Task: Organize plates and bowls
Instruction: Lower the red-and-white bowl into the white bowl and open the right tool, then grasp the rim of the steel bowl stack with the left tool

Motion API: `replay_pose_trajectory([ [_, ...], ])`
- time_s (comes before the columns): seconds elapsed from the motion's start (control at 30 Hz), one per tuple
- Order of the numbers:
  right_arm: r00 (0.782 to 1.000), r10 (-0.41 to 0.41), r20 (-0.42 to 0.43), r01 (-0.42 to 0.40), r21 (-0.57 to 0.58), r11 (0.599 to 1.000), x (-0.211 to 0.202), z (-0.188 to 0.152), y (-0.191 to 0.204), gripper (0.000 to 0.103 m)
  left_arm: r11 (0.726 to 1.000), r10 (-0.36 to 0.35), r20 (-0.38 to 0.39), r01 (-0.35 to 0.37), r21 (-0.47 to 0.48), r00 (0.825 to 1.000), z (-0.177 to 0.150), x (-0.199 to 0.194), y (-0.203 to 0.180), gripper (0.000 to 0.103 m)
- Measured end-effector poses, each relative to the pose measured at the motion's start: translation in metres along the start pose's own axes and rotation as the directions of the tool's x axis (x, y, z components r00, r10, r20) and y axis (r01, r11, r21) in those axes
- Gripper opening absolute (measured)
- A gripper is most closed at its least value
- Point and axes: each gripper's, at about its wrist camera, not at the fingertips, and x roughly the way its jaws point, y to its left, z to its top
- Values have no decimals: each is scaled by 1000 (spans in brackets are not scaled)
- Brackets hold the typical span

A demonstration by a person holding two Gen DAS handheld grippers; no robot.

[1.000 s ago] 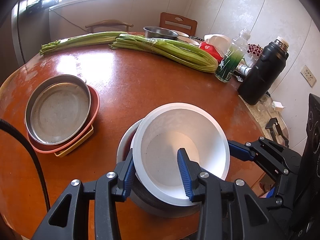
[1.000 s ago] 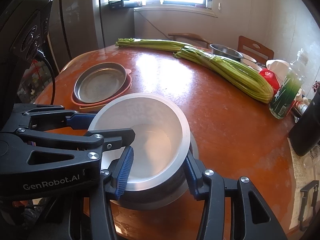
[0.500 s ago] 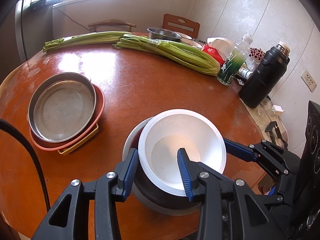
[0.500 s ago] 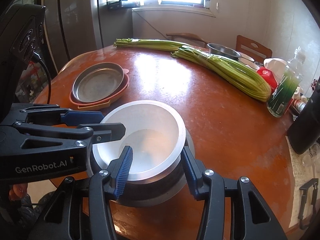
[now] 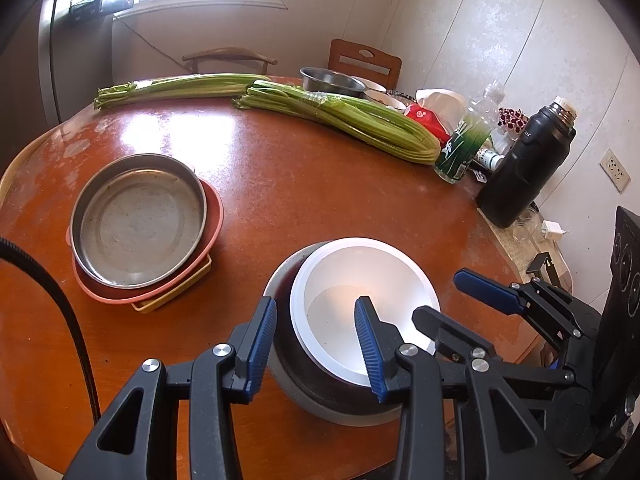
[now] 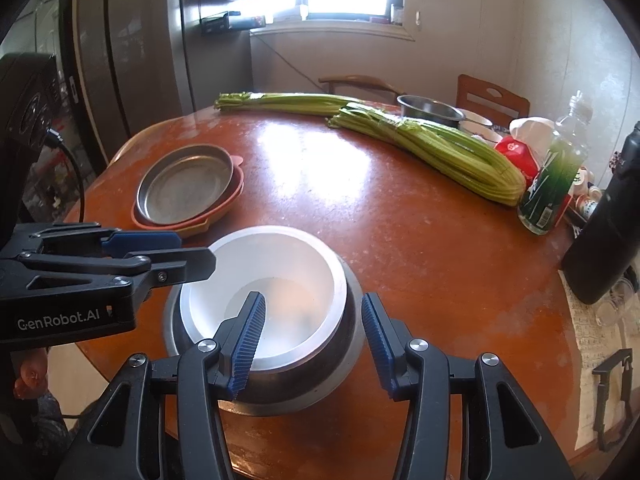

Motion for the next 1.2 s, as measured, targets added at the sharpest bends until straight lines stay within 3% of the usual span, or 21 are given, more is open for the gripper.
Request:
replay_pose_trajectory([
  [0.43, 998, -8, 60, 6, 38, 999, -18, 5, -5, 63, 1000, 29, 40, -29, -1, 999, -2, -15, 4, 42],
  [1.2, 1000, 27, -13, -25, 144, 989, 1, -9, -18, 70, 999, -8, -23, 7, -53, 1000, -10, 5, 15, 45],
])
